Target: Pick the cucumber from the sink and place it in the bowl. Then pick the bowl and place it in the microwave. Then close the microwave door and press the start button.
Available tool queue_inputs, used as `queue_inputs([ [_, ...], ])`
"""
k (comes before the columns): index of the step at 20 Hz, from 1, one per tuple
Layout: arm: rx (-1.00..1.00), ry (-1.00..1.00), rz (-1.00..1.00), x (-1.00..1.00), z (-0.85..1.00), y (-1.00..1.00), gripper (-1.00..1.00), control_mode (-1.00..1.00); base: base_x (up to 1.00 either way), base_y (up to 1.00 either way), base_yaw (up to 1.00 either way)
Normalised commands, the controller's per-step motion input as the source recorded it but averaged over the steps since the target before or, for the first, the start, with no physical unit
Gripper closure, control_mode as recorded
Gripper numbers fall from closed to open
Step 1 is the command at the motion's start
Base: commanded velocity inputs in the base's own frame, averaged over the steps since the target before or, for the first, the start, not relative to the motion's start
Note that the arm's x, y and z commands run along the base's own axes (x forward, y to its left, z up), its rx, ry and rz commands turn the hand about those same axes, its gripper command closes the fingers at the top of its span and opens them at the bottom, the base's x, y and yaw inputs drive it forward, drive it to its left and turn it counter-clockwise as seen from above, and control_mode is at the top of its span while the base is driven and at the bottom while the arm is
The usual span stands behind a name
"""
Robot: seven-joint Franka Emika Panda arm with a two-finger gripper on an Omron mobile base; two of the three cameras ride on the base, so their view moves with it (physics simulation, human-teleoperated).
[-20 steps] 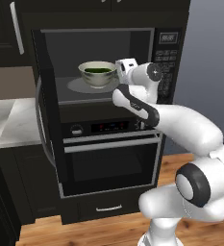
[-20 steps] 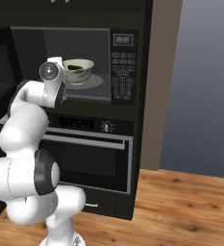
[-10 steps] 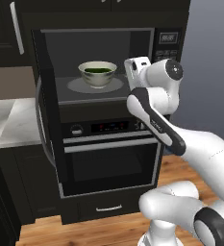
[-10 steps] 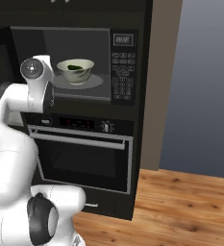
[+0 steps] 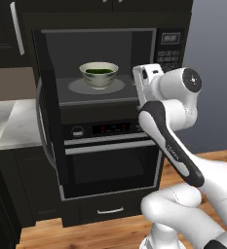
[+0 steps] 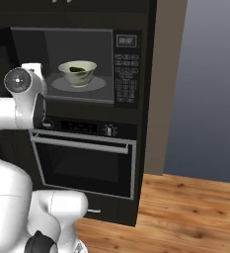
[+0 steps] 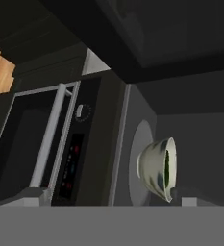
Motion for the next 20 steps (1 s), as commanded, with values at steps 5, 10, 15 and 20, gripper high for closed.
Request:
queue_inputs([
  [5, 0.03, -0.07, 0.00, -0.48, 0.37, -0.06, -1.00, -1.00, 0.00, 0.00, 0.00],
  [10, 0.20, 0.00, 0.03, -0.76, 0.48, -0.04, -1.00, -1.00, 0.00, 0.00, 0.00],
  [15, 0.19, 0.00, 0.10, -1.00, 0.25, 0.07, -1.00, -1.00, 0.00, 0.00, 0.00],
  [20, 0.09, 0.01, 0.13, -1.00, 0.05, 0.26, -1.00, -1.00, 0.00, 0.00, 0.00],
])
